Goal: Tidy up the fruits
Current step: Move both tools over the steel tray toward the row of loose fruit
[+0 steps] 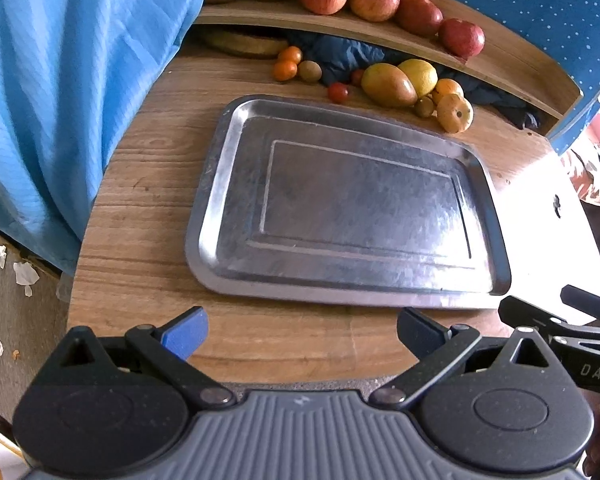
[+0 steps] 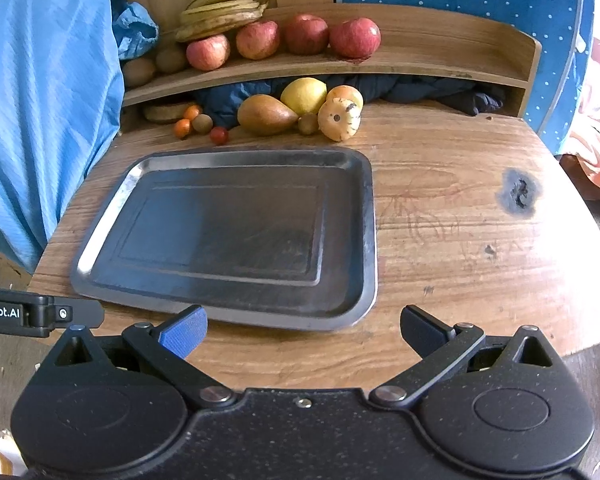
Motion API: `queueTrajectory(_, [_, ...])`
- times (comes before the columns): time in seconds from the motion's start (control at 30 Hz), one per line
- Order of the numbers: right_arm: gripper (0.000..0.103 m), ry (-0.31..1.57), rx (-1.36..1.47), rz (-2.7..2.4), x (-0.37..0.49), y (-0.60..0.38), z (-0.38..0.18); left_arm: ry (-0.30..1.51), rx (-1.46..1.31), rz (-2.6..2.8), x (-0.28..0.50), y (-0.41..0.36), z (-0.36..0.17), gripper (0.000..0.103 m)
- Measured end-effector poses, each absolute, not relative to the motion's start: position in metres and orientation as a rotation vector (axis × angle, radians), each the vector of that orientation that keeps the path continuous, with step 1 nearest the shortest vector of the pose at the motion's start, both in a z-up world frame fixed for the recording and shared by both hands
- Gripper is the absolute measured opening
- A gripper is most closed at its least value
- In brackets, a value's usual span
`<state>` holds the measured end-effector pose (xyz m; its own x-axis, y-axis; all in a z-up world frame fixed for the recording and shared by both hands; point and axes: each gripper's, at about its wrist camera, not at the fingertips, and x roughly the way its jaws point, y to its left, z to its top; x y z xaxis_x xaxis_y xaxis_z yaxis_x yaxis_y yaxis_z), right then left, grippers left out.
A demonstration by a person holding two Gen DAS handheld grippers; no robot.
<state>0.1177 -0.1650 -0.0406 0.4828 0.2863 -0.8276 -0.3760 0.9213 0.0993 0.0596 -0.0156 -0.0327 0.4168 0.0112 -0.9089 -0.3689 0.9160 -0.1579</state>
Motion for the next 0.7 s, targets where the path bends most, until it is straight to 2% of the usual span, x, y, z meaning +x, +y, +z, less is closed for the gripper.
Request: queueTrajectory(0.7, [0.102, 0.995, -0.125, 0.492, 0.2, -0.196, -0.053, 1.127, -0.392, 0.307, 0.128, -0.052, -0.038, 0.102])
